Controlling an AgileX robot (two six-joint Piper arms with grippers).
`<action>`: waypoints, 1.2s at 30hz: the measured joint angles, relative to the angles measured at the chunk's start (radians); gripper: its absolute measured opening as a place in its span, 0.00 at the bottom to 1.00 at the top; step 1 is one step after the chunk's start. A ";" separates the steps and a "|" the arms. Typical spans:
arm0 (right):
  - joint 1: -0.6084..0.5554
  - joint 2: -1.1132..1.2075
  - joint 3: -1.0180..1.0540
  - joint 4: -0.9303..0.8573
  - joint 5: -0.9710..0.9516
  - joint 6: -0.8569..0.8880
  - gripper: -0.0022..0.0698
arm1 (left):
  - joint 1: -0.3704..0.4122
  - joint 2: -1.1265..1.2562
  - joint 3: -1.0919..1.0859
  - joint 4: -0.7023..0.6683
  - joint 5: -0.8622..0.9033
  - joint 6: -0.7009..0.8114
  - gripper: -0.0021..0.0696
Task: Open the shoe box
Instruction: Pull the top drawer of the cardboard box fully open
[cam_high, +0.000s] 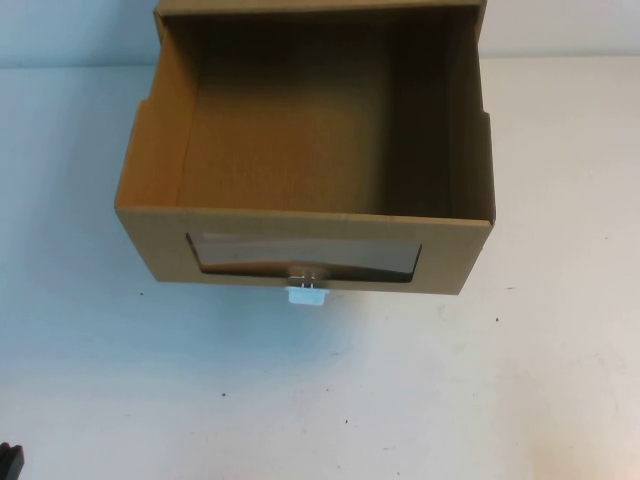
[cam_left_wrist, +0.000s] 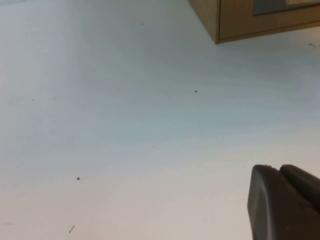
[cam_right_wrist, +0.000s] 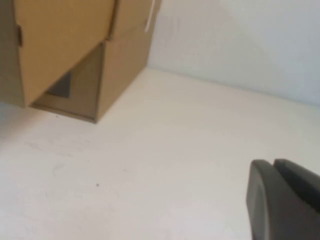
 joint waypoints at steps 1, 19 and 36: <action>-0.023 0.000 0.019 0.011 0.000 -0.002 0.01 | 0.000 0.000 0.000 0.000 0.000 0.000 0.02; -0.115 0.000 0.071 0.081 0.135 0.148 0.01 | 0.000 0.000 0.000 0.000 0.000 0.000 0.02; -0.115 0.000 0.071 0.098 0.137 0.190 0.01 | 0.000 0.000 0.000 0.000 0.000 0.000 0.02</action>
